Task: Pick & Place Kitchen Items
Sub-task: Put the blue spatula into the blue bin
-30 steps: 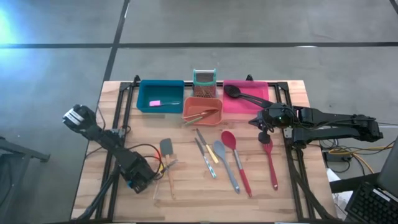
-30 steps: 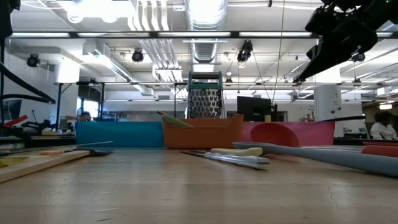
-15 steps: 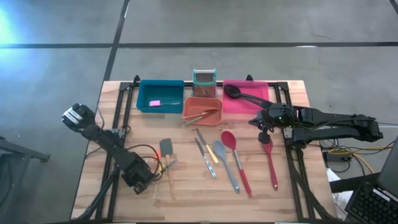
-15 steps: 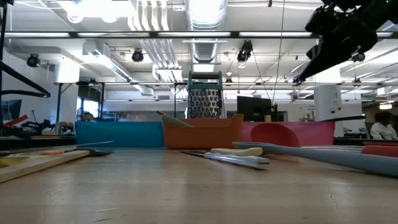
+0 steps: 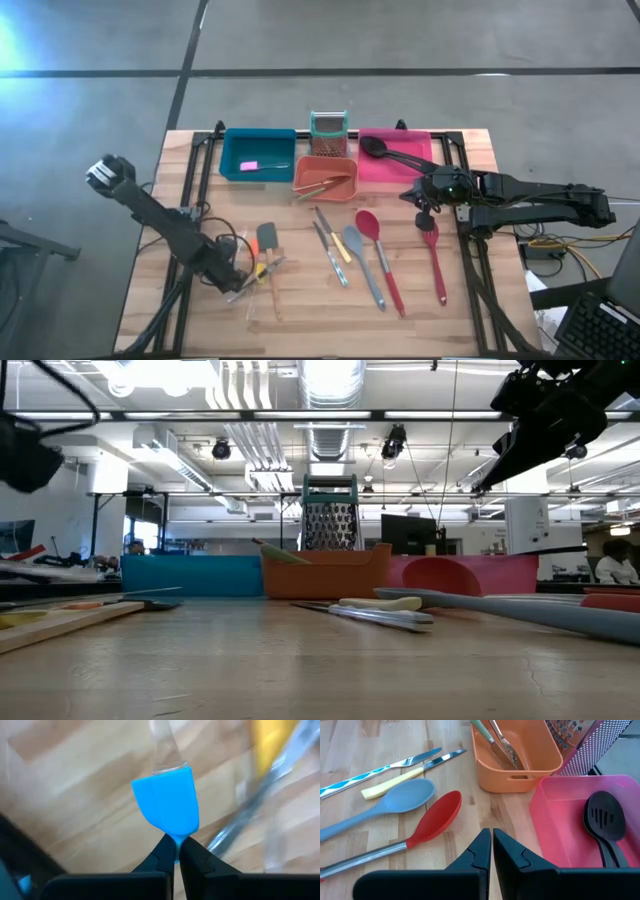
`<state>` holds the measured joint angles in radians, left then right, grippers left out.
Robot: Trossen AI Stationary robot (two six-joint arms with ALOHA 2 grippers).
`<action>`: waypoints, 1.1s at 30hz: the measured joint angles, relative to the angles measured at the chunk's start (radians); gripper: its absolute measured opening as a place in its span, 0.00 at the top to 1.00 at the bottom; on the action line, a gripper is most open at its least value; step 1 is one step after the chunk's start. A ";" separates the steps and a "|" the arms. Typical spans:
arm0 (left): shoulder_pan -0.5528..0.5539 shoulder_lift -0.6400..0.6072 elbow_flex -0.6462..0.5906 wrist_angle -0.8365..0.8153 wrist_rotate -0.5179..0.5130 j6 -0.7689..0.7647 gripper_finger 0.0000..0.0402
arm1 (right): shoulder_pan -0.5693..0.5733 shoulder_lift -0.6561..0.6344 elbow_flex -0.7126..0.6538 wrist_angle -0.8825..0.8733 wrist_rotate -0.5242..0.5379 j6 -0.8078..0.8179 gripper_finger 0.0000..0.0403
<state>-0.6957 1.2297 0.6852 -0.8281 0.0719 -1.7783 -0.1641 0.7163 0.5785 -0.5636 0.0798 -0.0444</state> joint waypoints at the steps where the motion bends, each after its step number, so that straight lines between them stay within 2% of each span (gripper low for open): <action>1: 0.000 -0.012 0.001 -0.002 -0.035 -0.009 0.97 | 0.000 0.000 0.000 0.000 0.000 0.000 0.97; 6: 0.009 -0.047 -0.001 -0.010 -0.191 -0.058 0.97 | 0.000 0.000 0.000 0.000 0.000 0.000 0.97; 12: 0.043 -0.070 -0.002 -0.027 -0.306 -0.062 0.97 | 0.000 0.000 0.000 0.000 0.000 0.000 0.97; 19: 0.154 -0.090 -0.002 -0.036 -0.525 -0.035 0.97 | 0.000 0.000 0.000 0.000 0.000 0.000 0.97; 25: 0.359 -0.121 -0.002 0.046 -0.582 0.188 0.97 | 0.000 0.000 0.000 0.000 0.000 0.000 0.97; 30: 0.601 -0.149 -0.002 0.249 -0.573 0.544 0.97 | 0.000 0.000 0.000 0.000 0.000 0.000 0.97; 33: 0.776 -0.156 0.007 0.338 -0.485 0.781 0.97 | 0.000 0.000 0.000 0.000 0.000 0.000 0.97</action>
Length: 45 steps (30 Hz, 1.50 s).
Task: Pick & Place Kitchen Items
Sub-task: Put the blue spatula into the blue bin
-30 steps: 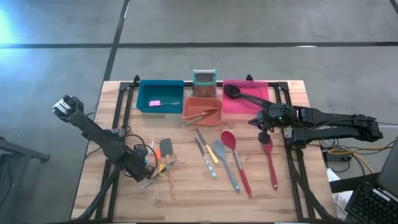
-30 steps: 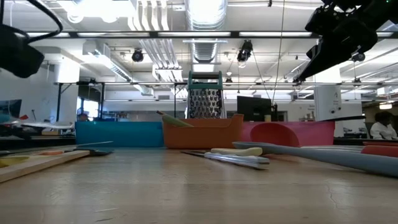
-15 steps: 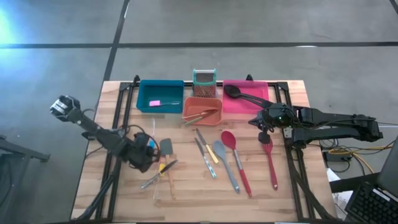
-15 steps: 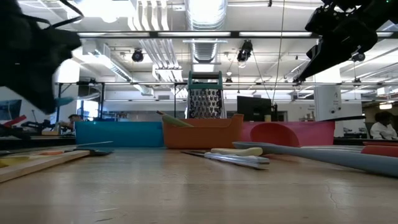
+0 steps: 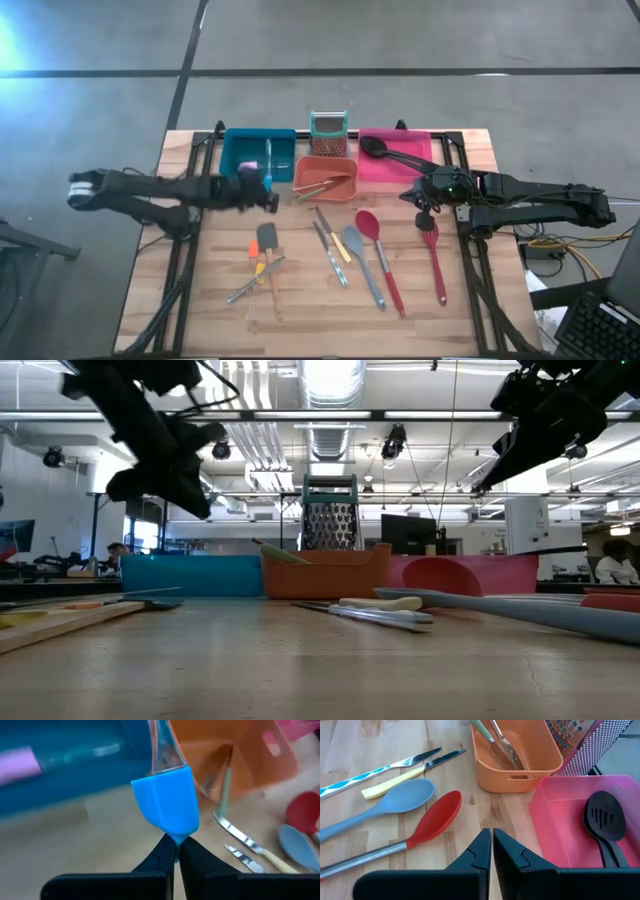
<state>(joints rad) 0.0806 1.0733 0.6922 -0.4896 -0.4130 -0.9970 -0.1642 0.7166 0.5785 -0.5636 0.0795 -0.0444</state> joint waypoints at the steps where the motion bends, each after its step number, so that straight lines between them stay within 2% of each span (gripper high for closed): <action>1: 0.060 0.000 0.009 -0.002 0.040 0.070 0.97 | 0.000 0.000 0.000 0.000 0.000 0.000 0.97; 4: 0.236 0.000 0.043 -0.039 0.140 0.285 0.97 | 0.000 0.000 0.000 0.000 0.000 0.000 0.97; 9: 0.502 0.000 0.113 -0.187 0.258 0.612 0.97 | 0.000 0.000 0.000 0.000 0.000 0.000 0.97; 12: 0.619 0.000 0.147 -0.269 0.311 0.866 0.97 | 0.000 0.000 0.000 0.000 0.000 0.000 0.97; 15: 0.685 0.006 0.182 -0.340 0.326 1.084 0.97 | 0.000 0.000 0.000 0.000 0.000 0.000 0.97; 21: 0.712 0.081 0.255 -0.435 0.252 1.349 0.97 | 0.000 0.000 0.000 0.000 0.000 0.000 0.97; 28: 0.712 0.264 0.361 -0.540 0.123 1.570 0.97 | 0.000 0.000 0.000 0.000 0.000 0.000 0.97; 33: 0.712 0.382 0.428 -0.556 0.037 1.667 0.97 | 0.000 0.000 0.000 0.000 0.000 0.000 0.97; 40: 0.711 0.506 0.462 -0.534 0.026 1.794 0.97 | 0.000 0.000 0.000 0.000 0.000 0.000 0.97; 45: 0.711 0.572 0.462 -0.502 0.027 1.819 0.97 | 0.000 0.000 0.000 0.000 0.000 0.000 0.97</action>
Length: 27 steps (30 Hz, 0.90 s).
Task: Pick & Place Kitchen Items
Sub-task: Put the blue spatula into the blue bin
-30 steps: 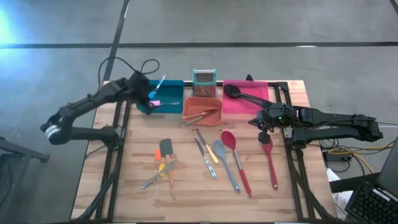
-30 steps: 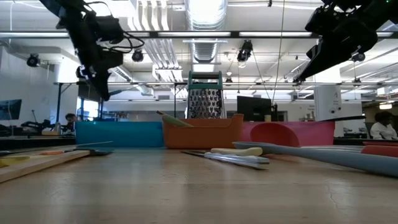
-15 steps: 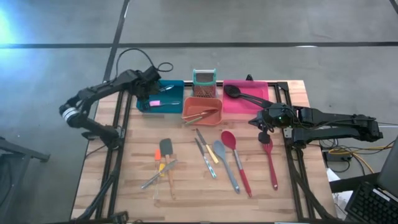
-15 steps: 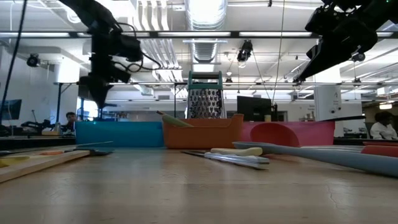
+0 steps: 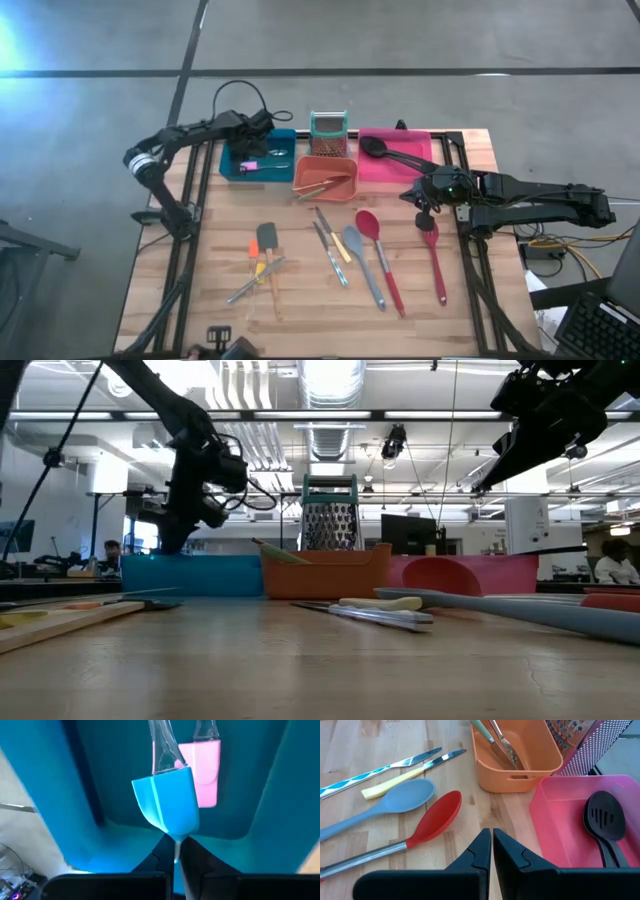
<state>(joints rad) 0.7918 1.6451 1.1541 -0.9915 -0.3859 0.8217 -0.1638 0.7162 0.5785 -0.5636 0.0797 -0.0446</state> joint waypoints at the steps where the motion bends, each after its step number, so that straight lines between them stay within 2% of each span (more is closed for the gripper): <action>1: 0.000 0.011 0.000 0.002 0.002 0.006 0.97 | 0.000 0.000 0.000 0.000 0.000 0.000 0.97; 17: 0.001 0.158 0.000 0.033 0.002 0.043 0.97 | 0.000 0.000 0.000 0.000 0.000 0.000 0.97; 27: 0.002 0.173 0.000 0.041 -0.001 0.040 0.72 | 0.000 0.000 0.000 0.000 0.000 0.000 0.97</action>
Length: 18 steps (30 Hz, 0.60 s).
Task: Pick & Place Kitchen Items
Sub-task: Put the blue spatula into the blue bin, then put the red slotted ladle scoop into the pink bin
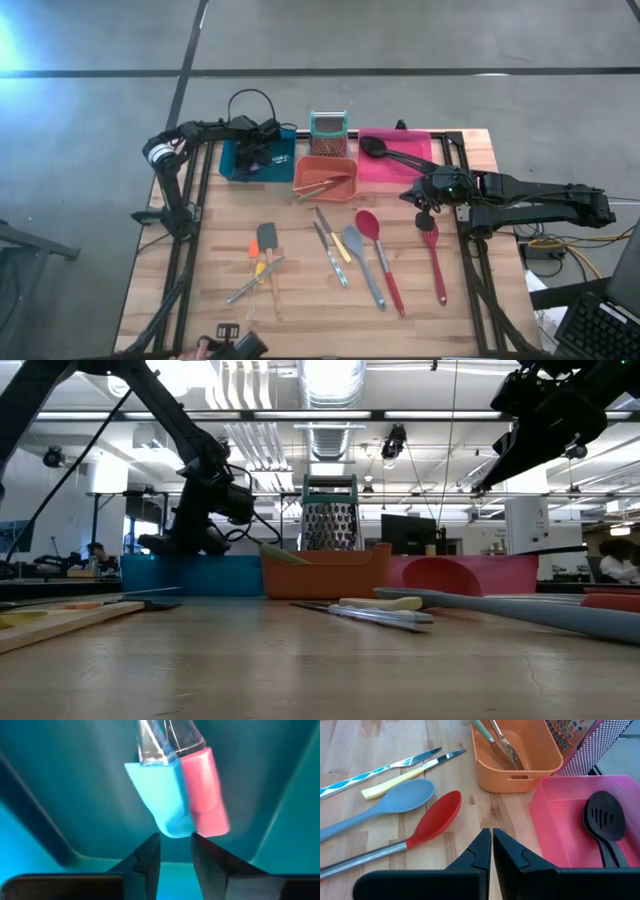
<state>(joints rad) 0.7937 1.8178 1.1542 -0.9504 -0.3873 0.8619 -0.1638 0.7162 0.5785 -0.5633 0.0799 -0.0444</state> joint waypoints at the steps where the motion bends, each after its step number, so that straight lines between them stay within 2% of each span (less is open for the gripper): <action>1: 0.000 -0.005 0.000 0.000 0.000 -0.006 0.70 | 0.000 0.000 0.000 0.000 0.000 0.000 0.97; 11: -0.003 -0.121 0.000 -0.105 -0.014 -0.048 0.62 | 0.000 0.000 0.000 0.000 0.000 0.000 0.97; 18: -0.034 -0.273 0.000 -0.239 -0.057 -0.185 0.61 | 0.000 0.000 0.000 0.000 0.000 0.000 0.97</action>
<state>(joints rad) 0.7596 1.5446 1.1538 -1.1892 -0.4446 0.6773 -0.1642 0.7162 0.5785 -0.5636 0.0795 -0.0448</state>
